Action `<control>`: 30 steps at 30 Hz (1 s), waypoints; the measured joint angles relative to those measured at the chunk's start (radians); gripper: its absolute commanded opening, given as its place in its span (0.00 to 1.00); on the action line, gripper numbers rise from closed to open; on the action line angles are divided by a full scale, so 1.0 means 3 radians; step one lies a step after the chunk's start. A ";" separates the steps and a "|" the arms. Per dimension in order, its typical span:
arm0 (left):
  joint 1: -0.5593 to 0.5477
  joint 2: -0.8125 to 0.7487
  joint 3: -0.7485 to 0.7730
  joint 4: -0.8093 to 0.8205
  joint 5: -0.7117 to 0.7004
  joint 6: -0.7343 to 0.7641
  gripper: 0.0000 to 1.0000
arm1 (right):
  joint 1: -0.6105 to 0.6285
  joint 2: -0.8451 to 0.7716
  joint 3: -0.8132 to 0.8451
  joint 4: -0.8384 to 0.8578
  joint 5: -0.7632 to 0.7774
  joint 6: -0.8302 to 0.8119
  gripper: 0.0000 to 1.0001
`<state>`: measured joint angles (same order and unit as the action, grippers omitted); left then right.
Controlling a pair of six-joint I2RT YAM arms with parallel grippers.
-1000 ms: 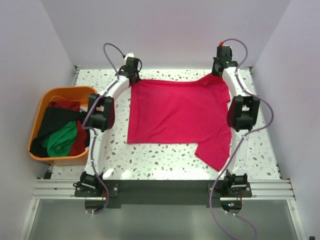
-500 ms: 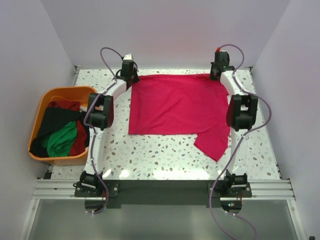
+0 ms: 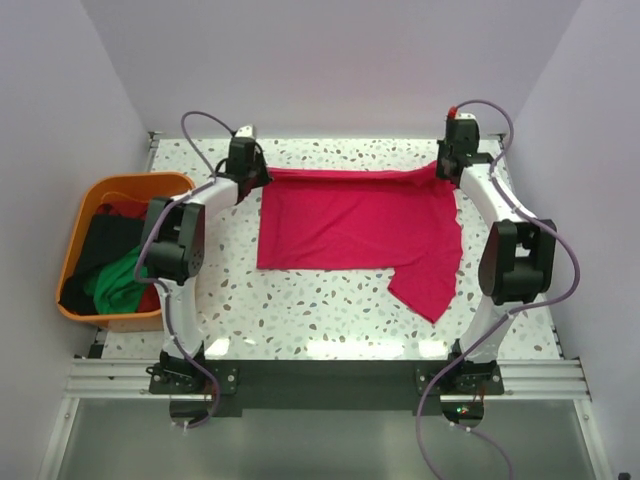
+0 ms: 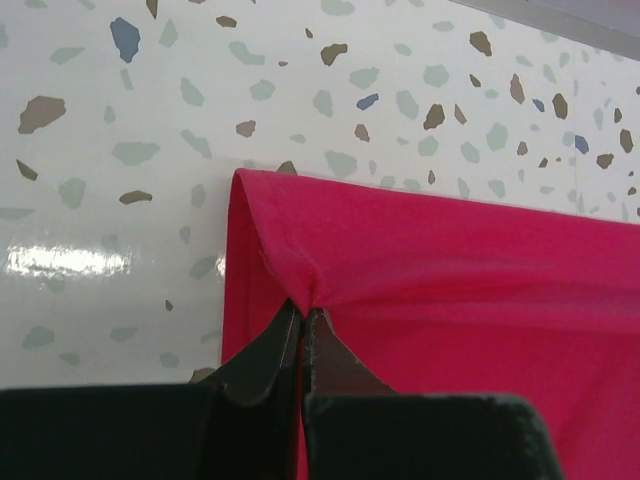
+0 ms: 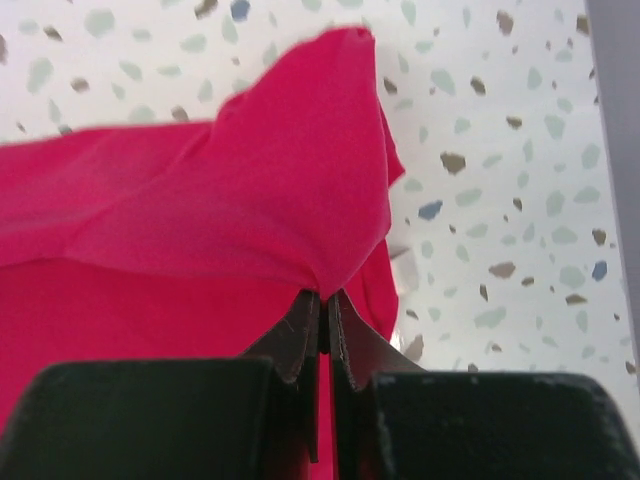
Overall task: Fold and stack the t-shirts
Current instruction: Fold the tshirt
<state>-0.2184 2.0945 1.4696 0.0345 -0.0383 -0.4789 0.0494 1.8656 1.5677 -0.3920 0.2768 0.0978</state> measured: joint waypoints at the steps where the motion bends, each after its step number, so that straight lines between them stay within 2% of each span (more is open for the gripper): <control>1: 0.0000 -0.0061 -0.0074 0.0014 0.0003 -0.0004 0.00 | 0.0000 -0.0045 -0.0108 0.0003 0.0013 -0.0011 0.00; 8: -0.0001 -0.0309 -0.0523 0.0025 0.0033 -0.0047 0.00 | 0.0000 -0.0203 -0.0566 -0.0130 0.0061 -0.0028 0.00; 9: -0.0003 -0.0319 -0.0561 0.0017 0.0037 -0.0055 0.04 | 0.0000 -0.0224 -0.0601 -0.0163 0.0076 -0.0027 0.00; 10: -0.0005 -0.0324 -0.0604 0.0011 0.0038 -0.0061 0.13 | 0.0000 -0.0243 -0.0635 -0.0197 0.0090 -0.0014 0.05; 11: -0.0011 -0.0326 -0.0635 -0.0003 0.0038 -0.0061 0.25 | 0.0000 -0.0266 -0.0671 -0.0216 0.0097 0.0004 0.25; 12: -0.0015 -0.0326 -0.0655 -0.0041 0.0038 -0.0071 0.41 | 0.0000 -0.0287 -0.0713 -0.0242 0.0095 0.0053 0.29; 13: -0.0019 -0.0326 -0.0674 -0.0076 0.0029 -0.0081 0.53 | 0.0000 -0.0317 -0.0774 -0.0258 0.0090 0.0081 0.50; 14: -0.0023 -0.0332 -0.0687 -0.0130 0.0018 -0.0098 0.73 | 0.0000 -0.0348 -0.0838 -0.0275 0.0081 0.0126 0.59; 15: -0.0024 -0.0348 -0.0699 -0.0200 0.0005 -0.0117 0.79 | 0.0000 -0.0403 -0.0933 -0.0337 0.0075 0.0172 0.61; 17: -0.0024 -0.0418 -0.0739 -0.0351 -0.0048 -0.0159 0.95 | 0.0000 -0.0483 -0.1054 -0.0446 0.0066 0.0235 0.75; 18: -0.0024 -0.0465 -0.0753 -0.0425 -0.0072 -0.0161 1.00 | 0.0000 -0.0529 -0.1097 -0.0528 0.0067 0.0282 0.88; 19: -0.0027 -0.0546 -0.0781 -0.0507 -0.0094 -0.0175 1.00 | 0.0000 -0.0579 -0.1129 -0.0617 0.0070 0.0329 0.99; 24: -0.0088 -0.1116 -0.0992 -0.0797 -0.0175 -0.0214 1.00 | 0.0000 -0.1072 -0.1284 -0.0895 0.0065 0.0525 0.99; 30: -0.0387 -0.1892 -0.1700 -0.0970 -0.0257 -0.0423 1.00 | 0.0001 -0.2066 -0.1888 -0.1123 -0.0238 0.0847 0.99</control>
<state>-0.3344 1.5269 0.9596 -0.2565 -0.1154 -0.6060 0.0498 1.2457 1.0012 -0.7288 0.2054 0.3519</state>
